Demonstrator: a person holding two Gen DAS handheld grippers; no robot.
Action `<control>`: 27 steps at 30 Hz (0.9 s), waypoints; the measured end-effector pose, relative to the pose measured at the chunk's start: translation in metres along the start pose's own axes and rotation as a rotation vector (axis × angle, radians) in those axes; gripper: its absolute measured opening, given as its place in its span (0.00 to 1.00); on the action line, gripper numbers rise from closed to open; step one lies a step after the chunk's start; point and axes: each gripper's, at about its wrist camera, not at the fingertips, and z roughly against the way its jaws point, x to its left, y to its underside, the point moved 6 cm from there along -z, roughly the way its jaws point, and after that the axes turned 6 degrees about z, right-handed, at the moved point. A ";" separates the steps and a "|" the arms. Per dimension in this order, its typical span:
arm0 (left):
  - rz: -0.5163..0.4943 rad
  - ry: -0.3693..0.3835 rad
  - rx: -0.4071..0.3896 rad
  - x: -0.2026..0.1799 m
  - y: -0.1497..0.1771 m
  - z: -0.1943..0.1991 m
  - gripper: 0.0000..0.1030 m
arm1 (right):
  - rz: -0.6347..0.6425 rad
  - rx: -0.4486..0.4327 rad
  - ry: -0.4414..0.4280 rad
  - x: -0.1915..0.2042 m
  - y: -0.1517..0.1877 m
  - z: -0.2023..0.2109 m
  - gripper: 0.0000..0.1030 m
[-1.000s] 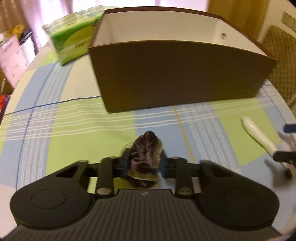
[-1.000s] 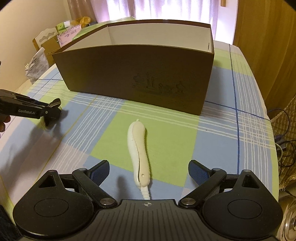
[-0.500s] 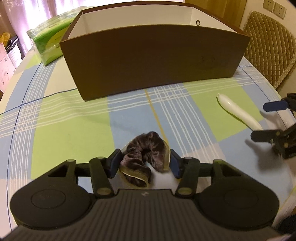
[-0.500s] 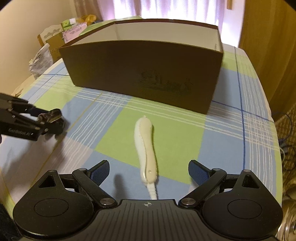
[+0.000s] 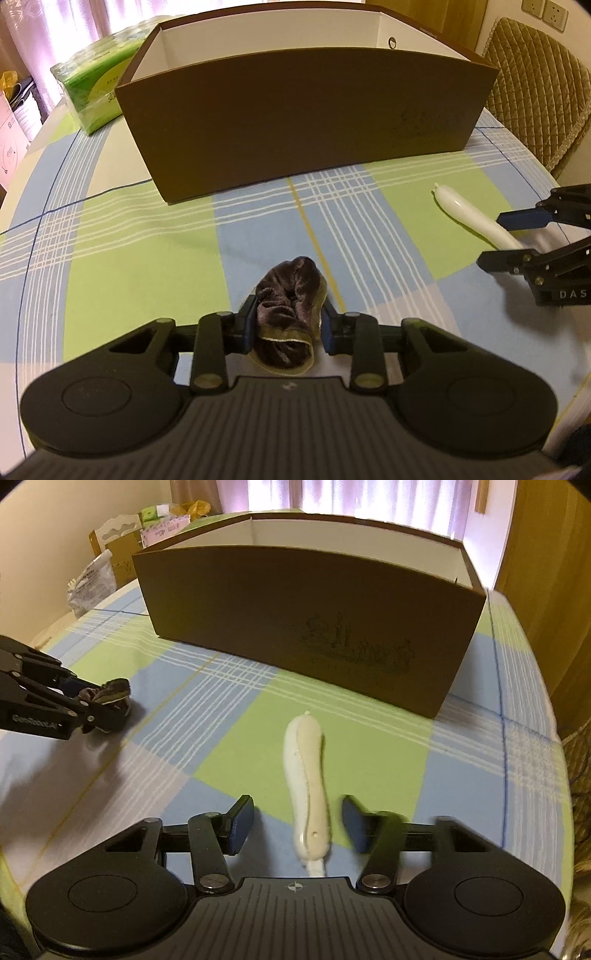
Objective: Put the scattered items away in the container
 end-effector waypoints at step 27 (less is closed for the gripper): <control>-0.033 0.022 -0.094 -0.005 -0.028 0.039 0.23 | -0.178 -0.140 -0.054 -0.024 -0.038 0.042 0.22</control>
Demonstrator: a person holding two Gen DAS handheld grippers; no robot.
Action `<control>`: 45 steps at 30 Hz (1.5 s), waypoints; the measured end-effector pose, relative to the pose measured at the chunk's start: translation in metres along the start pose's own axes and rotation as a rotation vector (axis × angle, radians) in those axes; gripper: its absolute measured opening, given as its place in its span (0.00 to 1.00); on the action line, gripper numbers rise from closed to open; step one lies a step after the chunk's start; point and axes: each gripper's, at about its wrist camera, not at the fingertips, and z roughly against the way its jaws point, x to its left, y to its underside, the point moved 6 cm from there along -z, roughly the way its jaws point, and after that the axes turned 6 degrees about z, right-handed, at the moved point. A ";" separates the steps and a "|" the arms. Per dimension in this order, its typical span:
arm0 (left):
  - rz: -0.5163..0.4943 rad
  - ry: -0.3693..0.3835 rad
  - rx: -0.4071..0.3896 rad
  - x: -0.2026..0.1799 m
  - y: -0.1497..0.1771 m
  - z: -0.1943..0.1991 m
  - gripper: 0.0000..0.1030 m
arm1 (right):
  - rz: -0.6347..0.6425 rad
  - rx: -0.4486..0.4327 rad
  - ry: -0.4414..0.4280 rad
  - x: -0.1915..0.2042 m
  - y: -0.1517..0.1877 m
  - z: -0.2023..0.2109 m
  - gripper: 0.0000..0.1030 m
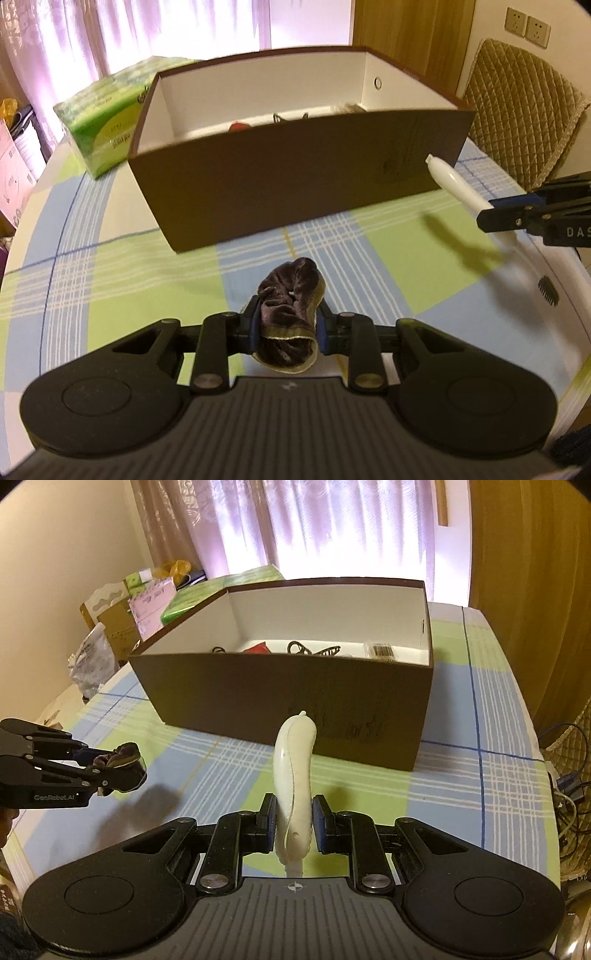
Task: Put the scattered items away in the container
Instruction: 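Lift the scrunchie and massager and carry both over the box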
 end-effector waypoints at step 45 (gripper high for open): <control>-0.044 0.016 -0.192 0.008 -0.098 0.018 0.23 | -0.050 -0.213 -0.088 -0.012 -0.110 0.025 0.22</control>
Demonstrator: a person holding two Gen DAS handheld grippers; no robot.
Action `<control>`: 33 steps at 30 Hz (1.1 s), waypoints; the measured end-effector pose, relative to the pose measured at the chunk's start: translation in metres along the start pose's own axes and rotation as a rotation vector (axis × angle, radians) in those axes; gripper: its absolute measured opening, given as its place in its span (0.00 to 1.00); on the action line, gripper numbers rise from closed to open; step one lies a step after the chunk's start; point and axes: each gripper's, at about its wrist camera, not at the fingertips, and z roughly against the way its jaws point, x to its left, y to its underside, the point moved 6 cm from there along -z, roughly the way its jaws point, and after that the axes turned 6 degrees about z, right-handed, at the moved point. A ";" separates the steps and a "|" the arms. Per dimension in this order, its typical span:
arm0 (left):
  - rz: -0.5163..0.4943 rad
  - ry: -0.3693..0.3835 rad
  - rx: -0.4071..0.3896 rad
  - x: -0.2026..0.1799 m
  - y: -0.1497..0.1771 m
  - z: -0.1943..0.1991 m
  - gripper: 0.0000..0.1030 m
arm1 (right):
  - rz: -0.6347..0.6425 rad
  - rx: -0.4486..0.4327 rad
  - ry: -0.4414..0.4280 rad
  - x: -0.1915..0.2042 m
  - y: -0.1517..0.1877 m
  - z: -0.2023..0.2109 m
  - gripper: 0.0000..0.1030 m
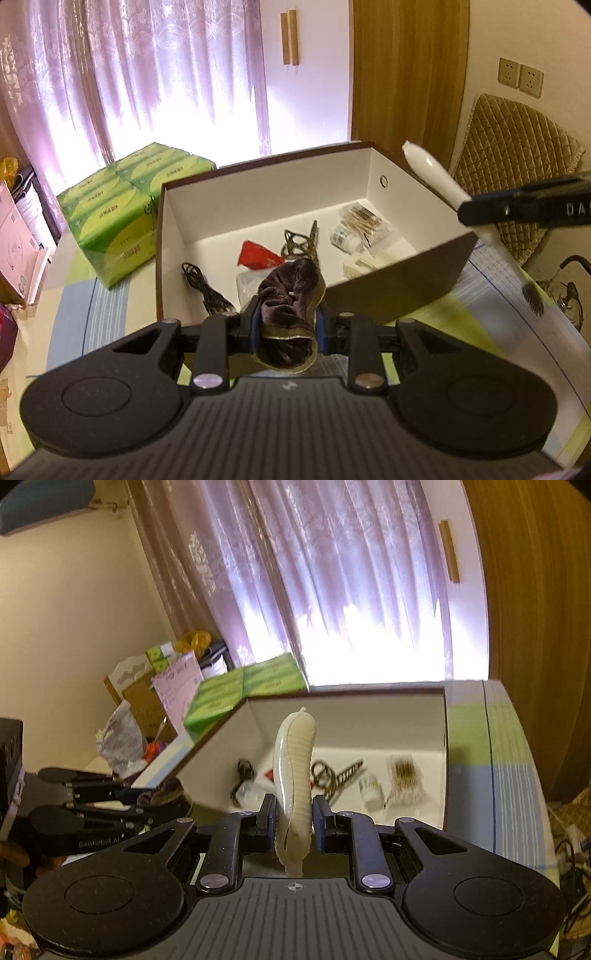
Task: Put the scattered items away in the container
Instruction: 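Lift the scrunchie and massager and carry both over the box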
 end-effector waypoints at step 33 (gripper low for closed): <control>0.006 -0.046 -0.076 0.035 -0.063 -0.030 0.23 | 0.056 -0.045 0.097 -0.040 -0.053 -0.055 0.22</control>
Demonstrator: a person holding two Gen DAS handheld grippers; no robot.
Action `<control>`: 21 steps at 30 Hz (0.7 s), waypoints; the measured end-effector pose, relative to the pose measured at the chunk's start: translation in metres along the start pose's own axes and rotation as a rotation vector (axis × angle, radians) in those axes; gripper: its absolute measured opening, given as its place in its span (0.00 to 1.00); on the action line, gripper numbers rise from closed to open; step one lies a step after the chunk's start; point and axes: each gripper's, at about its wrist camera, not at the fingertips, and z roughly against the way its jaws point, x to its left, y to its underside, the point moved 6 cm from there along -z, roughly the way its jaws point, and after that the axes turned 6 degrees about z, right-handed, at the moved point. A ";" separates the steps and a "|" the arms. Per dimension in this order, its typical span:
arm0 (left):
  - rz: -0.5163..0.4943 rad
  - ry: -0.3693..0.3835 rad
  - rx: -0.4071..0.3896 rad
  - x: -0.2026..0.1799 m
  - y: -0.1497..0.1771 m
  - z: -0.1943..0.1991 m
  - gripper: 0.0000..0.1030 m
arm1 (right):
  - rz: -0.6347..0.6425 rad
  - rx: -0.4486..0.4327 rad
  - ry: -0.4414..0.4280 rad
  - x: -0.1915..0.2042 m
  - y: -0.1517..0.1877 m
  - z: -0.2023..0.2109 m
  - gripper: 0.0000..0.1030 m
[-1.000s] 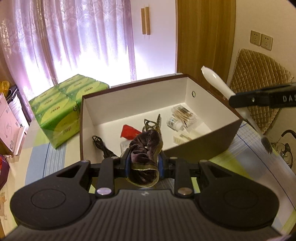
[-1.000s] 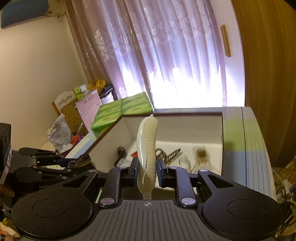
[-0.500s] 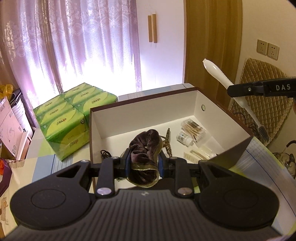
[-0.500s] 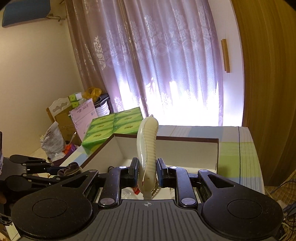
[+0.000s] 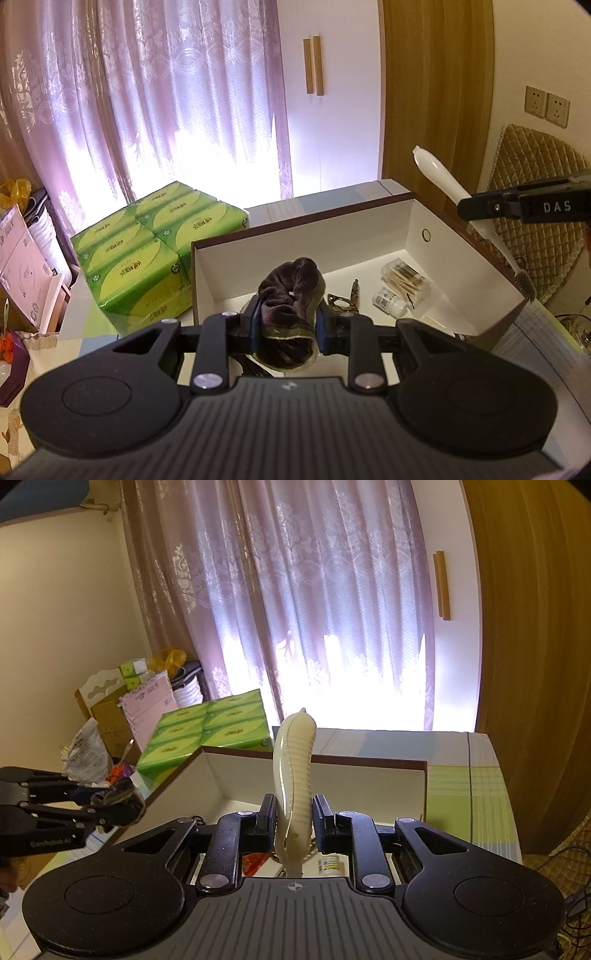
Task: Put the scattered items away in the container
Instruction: 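Lift the scrunchie and massager and carry both over the box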
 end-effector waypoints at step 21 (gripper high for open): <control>0.013 -0.007 0.046 0.014 -0.003 -0.042 0.23 | 0.106 0.187 0.073 -0.026 0.041 -0.066 0.22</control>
